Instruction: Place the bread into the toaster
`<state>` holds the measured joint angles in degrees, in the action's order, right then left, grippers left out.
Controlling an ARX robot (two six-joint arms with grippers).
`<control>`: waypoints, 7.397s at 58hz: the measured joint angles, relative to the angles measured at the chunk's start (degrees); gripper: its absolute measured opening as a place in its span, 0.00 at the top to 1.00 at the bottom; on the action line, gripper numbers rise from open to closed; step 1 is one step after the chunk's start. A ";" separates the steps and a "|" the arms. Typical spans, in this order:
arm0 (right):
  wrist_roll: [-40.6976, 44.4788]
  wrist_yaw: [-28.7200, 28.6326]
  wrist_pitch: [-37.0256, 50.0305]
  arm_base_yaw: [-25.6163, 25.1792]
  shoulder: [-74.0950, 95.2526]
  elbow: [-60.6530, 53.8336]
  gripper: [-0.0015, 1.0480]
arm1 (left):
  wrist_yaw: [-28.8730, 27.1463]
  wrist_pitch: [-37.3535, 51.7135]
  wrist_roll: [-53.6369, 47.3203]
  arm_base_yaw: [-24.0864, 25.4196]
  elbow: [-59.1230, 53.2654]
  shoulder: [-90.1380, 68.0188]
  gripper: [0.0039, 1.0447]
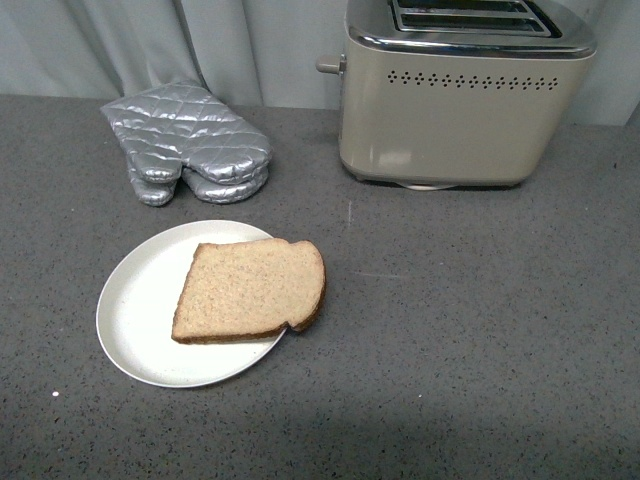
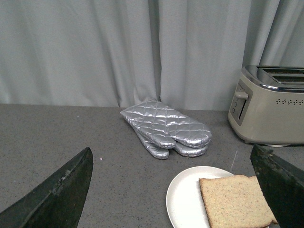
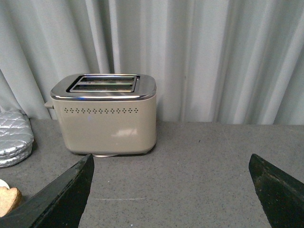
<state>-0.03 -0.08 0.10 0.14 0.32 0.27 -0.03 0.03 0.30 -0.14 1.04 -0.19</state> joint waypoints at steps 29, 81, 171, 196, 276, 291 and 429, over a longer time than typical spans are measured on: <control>0.02 0.00 0.00 0.00 -0.02 0.00 0.09 | 0.00 0.00 0.00 0.00 0.00 0.00 0.06; 0.02 0.00 0.00 -0.04 -0.09 0.00 0.09 | 5.84 11.61 11.61 -4.37 31.65 -99.54 0.06; 0.02 0.00 0.00 -0.04 -0.09 0.00 0.09 | 10.38 5.16 22.84 -14.19 51.17 -114.03 0.97; 0.02 0.00 0.00 -0.04 -0.09 0.00 0.09 | 12.68 2.23 33.57 -28.63 69.75 -128.91 0.97; 0.02 -0.04 -0.02 -0.04 -0.09 0.00 0.09 | -10.19 68.94 1.11 -10.49 3.85 -75.36 0.81; 0.02 0.02 -0.02 -0.04 -0.11 0.00 0.09 | -6.73 53.64 0.33 -6.97 1.68 -58.10 0.97; 7.17 -3.28 12.31 -5.42 42.07 9.31 0.09 | -0.07 0.02 0.13 0.00 0.00 -0.04 0.23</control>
<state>7.14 -3.36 12.40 -5.28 42.39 9.58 -0.10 0.05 0.43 -0.14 1.04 -0.23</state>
